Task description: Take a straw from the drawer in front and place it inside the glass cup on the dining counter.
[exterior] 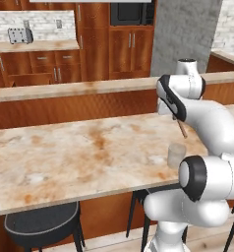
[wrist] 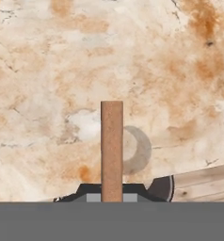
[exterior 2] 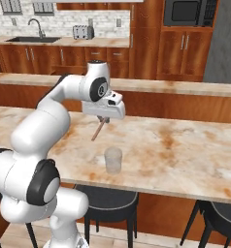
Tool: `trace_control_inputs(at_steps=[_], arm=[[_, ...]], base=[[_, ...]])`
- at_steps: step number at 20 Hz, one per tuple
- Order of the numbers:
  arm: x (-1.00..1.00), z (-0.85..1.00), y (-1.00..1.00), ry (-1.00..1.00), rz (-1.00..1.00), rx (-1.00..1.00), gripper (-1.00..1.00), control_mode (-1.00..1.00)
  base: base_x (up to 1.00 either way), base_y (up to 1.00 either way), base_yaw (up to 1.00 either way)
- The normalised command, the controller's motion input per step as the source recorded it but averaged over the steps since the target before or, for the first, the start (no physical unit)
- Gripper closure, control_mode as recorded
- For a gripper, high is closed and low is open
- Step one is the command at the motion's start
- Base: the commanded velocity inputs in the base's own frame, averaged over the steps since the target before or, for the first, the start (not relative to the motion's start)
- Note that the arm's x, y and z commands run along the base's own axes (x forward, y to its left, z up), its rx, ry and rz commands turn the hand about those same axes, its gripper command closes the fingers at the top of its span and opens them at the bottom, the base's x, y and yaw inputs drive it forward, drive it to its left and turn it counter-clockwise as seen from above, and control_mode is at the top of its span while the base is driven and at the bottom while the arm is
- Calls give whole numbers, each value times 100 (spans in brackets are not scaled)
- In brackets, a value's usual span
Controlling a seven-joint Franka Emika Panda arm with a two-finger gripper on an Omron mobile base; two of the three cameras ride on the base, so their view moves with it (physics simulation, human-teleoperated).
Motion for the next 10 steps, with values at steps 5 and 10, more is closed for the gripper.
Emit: trace_control_inputs(at_steps=[5, 10], arm=[[0, 2, -26, -14, 3, 0, 100, -100], [0, 0, -25, -12, 3, 0, 100, -100]], base=[[0, 0, 0], [0, 0, 0]])
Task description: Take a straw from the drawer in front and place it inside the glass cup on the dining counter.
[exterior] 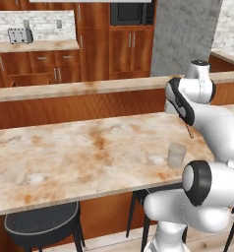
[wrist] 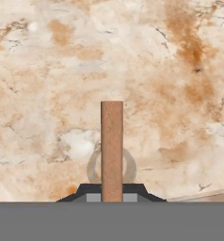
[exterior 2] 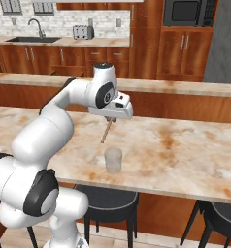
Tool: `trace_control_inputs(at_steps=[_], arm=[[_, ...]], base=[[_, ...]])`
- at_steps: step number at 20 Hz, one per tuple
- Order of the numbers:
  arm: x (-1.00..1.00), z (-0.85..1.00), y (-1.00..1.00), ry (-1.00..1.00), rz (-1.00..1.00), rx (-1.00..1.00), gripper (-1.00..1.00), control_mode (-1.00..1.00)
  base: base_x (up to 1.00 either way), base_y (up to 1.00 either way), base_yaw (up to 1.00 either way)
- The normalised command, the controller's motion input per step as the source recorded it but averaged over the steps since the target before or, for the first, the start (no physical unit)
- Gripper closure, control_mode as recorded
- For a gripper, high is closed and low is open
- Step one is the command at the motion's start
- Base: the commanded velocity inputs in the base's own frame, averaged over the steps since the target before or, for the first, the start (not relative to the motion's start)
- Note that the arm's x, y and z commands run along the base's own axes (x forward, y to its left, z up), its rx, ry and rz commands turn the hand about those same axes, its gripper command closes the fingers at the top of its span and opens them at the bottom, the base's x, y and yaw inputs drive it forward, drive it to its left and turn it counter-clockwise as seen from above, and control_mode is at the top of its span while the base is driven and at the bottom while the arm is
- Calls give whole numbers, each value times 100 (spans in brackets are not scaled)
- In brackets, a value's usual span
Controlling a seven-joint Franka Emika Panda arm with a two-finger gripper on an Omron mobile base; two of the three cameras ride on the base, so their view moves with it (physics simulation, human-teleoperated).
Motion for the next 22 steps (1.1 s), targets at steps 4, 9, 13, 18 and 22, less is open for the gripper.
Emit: trace_control_inputs(at_steps=[4, 9, 13, 18, 22], arm=[[1, 0, -18, -9, 4, 0, 100, -100], [7, 0, -10, -7, 4, 0, 100, -100], [12, 0, -1, -7, 2, 0, 100, -100], [17, 0, 0, -10, 1, 0, 100, -100], [9, 0, 0, -15, 0, 0, 100, -100]], base=[[0, 0, 0], [0, 0, 0], [0, 0, 0], [0, 0, 0], [0, 0, 0]])
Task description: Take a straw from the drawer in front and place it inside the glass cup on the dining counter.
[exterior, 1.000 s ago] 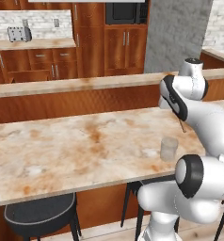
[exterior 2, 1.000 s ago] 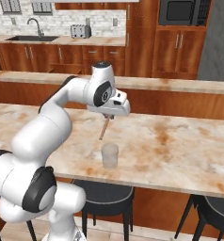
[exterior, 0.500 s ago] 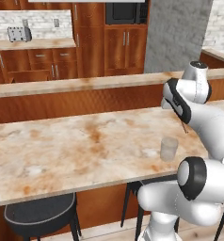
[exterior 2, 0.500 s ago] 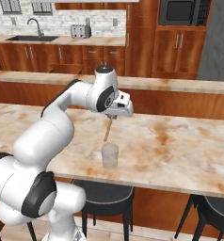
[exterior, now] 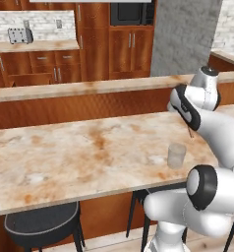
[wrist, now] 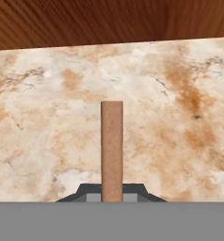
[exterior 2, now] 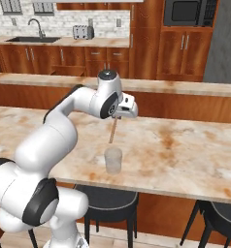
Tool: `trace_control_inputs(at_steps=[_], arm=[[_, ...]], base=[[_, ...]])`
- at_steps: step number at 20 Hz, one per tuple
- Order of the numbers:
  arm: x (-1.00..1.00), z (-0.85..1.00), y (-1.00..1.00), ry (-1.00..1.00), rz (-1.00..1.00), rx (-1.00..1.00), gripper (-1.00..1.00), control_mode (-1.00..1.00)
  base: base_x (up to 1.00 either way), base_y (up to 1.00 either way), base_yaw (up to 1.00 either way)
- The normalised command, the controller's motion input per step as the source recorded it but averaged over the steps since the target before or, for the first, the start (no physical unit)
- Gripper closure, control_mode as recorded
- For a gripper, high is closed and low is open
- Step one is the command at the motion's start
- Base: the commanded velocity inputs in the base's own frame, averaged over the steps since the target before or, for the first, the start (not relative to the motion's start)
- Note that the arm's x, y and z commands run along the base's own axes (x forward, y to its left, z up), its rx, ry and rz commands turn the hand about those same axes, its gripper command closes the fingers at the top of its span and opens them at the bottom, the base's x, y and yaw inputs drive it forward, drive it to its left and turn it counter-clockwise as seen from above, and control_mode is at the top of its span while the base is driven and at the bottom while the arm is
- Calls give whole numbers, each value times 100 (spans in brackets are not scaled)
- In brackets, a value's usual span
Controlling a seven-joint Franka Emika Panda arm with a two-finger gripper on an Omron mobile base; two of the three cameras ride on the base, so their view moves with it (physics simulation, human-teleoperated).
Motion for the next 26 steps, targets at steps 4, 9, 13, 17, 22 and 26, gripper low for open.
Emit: trace_control_inputs(at_steps=[4, 9, 13, 17, 22, 26], arm=[[8, 0, 0, -15, 0, 0, 100, -100], [8, 0, 0, -14, 0, 0, 100, -100], [13, 0, 0, -17, 0, 0, 100, -100], [12, 0, 0, -18, 0, 0, 100, -100], [8, 0, 0, -17, 0, 0, 100, -100], [1, 0, 0, -14, 0, 0, 100, -100]], base=[[0, 0, 0], [0, 0, 0], [0, 0, 0], [0, 0, 0], [0, 0, 0], [0, 0, 0]])
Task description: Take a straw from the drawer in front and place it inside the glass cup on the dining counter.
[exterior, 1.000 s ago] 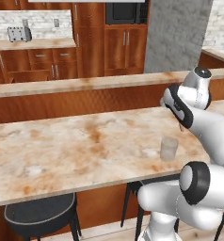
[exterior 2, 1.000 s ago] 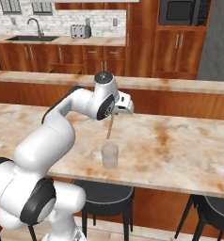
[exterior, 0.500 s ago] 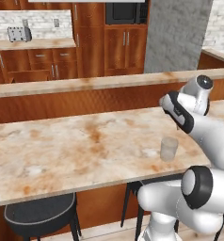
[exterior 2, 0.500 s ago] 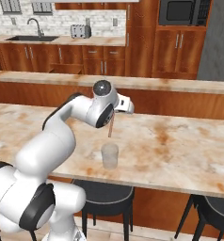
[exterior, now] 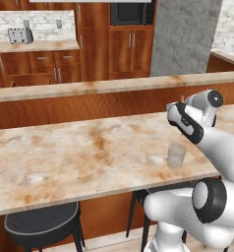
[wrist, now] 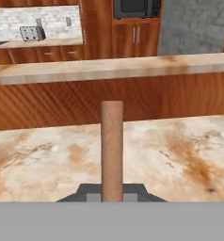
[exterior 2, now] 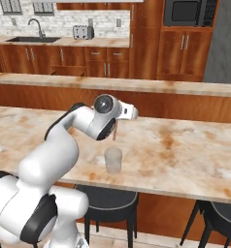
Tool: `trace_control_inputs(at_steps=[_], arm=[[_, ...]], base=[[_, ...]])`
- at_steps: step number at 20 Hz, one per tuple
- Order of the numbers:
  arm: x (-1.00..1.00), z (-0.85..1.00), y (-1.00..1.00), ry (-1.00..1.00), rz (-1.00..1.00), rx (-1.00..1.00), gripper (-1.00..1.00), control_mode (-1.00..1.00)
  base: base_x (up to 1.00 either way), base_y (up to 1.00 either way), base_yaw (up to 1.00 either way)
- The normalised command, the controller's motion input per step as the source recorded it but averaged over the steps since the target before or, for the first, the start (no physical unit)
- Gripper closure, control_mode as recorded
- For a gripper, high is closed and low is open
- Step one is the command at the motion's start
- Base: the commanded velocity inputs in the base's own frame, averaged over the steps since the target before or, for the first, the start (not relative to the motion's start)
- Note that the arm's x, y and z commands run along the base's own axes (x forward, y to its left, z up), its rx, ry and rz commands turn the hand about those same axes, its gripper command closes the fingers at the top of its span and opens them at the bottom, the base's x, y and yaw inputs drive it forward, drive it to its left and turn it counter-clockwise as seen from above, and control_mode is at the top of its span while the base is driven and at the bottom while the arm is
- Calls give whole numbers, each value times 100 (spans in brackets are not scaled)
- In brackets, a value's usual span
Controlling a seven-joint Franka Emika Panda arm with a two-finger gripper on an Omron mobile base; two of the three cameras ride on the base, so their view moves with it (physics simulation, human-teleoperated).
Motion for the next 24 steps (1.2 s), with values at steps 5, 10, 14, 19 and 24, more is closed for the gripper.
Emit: trace_control_inputs(at_steps=[5, 10, 14, 19, 24], arm=[[0, 0, 0, -11, 0, 0, 100, -100], [0, 0, 0, -11, 0, 0, 100, -100], [0, 0, 0, -13, 0, 0, 100, -100], [0, 0, 0, -11, 0, 0, 100, -100], [0, 0, 0, -5, 0, 0, 100, -100]], base=[[0, 0, 0], [0, 0, 0], [0, 0, 0], [0, 0, 0], [0, 0, 0]])
